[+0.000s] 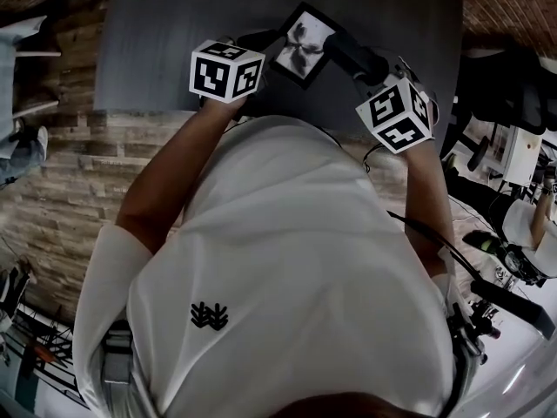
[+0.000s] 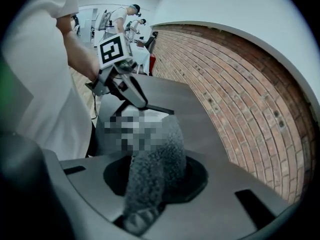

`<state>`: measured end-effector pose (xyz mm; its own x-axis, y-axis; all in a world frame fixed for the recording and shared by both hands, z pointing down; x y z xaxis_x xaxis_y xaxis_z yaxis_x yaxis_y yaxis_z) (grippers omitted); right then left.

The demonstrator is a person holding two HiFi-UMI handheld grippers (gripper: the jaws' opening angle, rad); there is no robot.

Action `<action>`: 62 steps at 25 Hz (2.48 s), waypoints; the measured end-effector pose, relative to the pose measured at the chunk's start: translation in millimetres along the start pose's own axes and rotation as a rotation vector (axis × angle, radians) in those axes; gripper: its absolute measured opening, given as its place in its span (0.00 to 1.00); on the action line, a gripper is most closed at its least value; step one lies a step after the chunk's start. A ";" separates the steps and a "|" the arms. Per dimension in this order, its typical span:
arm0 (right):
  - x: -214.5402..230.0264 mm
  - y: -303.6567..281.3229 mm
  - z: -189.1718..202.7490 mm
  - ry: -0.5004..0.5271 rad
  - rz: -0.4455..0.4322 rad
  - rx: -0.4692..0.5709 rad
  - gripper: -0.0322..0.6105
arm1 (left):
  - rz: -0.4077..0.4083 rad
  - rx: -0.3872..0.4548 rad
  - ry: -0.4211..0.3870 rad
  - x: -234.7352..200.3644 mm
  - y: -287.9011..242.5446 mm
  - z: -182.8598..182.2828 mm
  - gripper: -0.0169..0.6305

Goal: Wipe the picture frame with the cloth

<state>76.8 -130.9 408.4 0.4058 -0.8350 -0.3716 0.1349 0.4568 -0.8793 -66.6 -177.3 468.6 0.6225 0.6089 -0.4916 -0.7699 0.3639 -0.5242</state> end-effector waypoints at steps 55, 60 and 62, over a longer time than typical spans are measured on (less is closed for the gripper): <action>105.8 34.5 112.0 -0.279 -0.334 0.560 0.19 | 0.430 0.110 0.317 155.8 -52.3 -1.4 0.14; 92.0 32.0 92.9 -0.256 -0.474 0.630 0.19 | 0.437 0.129 0.309 170.1 -46.8 -2.2 0.14; 89.0 33.1 89.6 -0.236 -0.502 0.639 0.19 | 0.423 0.140 0.326 170.1 -46.0 -0.6 0.14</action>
<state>198.4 -162.6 372.9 0.3295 -0.9317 0.1529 0.8063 0.1935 -0.5590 74.8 -90.8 408.7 0.2490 0.4807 -0.8408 -0.9598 0.2387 -0.1477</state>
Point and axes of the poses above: the fingertips, and each gripper's own axes: y backward along the fingers, x to its right, z out of its underside, the point moved 3 cm from there along y, backward along the fingers, and after that the axes turned 6 degrees about -x, right-handed, at the moved point
